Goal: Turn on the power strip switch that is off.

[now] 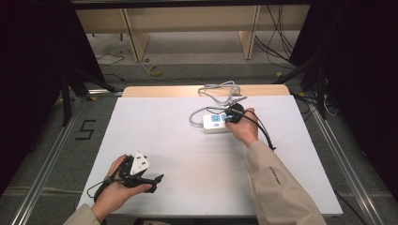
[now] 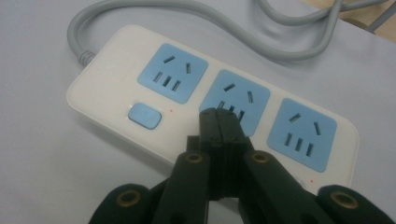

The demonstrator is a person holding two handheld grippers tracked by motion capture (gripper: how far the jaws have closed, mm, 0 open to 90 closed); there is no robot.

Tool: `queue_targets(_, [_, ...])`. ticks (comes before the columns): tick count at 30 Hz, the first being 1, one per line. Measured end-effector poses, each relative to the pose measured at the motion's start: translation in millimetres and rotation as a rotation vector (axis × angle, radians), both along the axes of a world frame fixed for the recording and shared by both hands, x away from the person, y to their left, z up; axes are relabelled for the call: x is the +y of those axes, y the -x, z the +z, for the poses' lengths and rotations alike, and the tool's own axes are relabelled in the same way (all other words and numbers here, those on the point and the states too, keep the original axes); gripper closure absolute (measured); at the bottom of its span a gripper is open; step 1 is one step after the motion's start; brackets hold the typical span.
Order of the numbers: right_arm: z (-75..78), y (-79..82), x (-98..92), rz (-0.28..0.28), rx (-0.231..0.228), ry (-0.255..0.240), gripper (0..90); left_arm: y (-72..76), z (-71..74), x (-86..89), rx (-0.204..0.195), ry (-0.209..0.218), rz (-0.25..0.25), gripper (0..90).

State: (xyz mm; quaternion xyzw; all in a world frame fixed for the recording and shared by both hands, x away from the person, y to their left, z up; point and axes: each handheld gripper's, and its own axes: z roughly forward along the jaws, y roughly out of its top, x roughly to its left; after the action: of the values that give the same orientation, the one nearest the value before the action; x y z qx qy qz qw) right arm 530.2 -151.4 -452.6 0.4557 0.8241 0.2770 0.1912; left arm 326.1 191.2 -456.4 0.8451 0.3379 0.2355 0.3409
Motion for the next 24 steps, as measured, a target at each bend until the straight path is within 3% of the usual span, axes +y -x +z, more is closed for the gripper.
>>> queue_targets(3, [0.1,0.8,-1.3,-0.006,-0.009,-0.020,90.0,-0.1,-0.1,0.0,0.001,-0.001,0.000,12.9])
queue_targets(11, [1.1,1.4,-2.5,0.004,0.002,-0.012,90.0,0.0,0.0,-0.1,0.000,-0.001,0.001,12.9])
queue_targets(17, [5.5,3.0,-3.8,0.004,-0.034,-0.038,90.0,-0.3,-0.1,-0.1,0.002,-0.001,0.001,12.9])
queue_targets(24, [8.0,4.9,-6.1,0.005,-0.031,-0.044,85.3,-0.1,-0.1,-0.2,0.001,-0.001,0.002,13.0])
